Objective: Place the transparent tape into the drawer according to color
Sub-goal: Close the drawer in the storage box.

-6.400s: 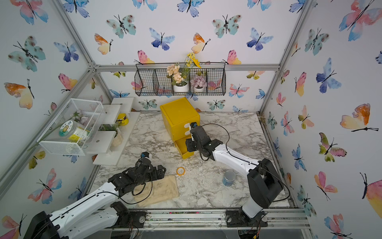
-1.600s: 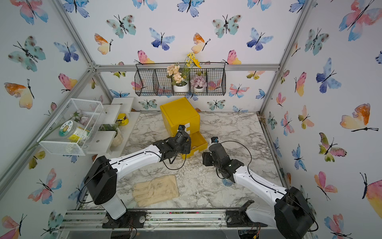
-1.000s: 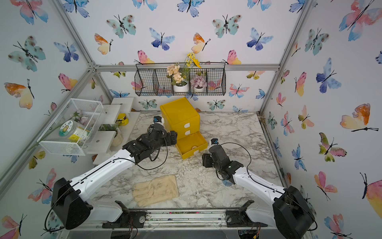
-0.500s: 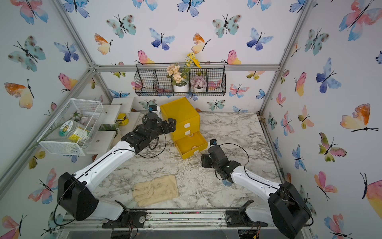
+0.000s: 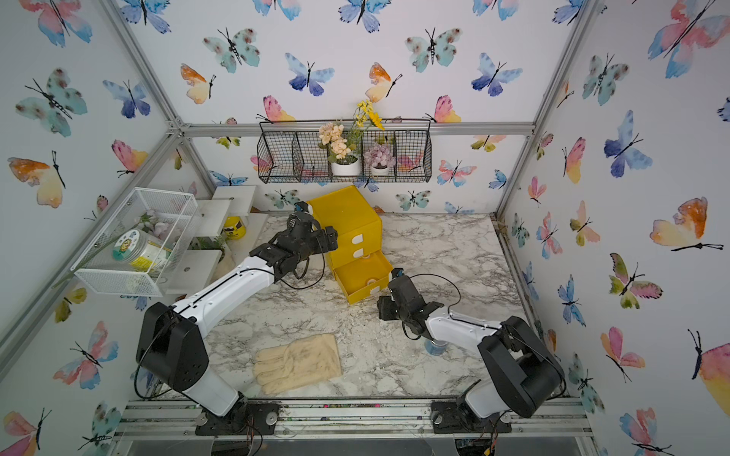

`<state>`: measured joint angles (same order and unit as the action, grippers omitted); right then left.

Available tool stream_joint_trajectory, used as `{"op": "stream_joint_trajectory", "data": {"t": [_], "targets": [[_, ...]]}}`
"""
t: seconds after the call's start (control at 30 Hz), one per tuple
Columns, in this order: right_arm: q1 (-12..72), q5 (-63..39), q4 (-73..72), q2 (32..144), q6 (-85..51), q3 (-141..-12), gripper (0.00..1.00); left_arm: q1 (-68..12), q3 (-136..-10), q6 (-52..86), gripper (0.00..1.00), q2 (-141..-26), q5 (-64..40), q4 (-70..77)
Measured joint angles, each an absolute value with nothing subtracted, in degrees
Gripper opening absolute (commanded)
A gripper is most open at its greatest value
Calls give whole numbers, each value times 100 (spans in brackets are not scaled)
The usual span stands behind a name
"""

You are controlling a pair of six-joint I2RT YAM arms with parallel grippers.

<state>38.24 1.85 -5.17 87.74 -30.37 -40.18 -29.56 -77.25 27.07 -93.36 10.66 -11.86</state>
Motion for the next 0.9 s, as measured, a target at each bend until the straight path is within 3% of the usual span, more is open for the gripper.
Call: {"op": "stream_joint_trajectory", "data": {"t": [0.9], "targets": [[3518,-255,-2287,11032,-3308,-5725,56,-2934,-7896,2707,91,-9500,1041,-1267]]}}
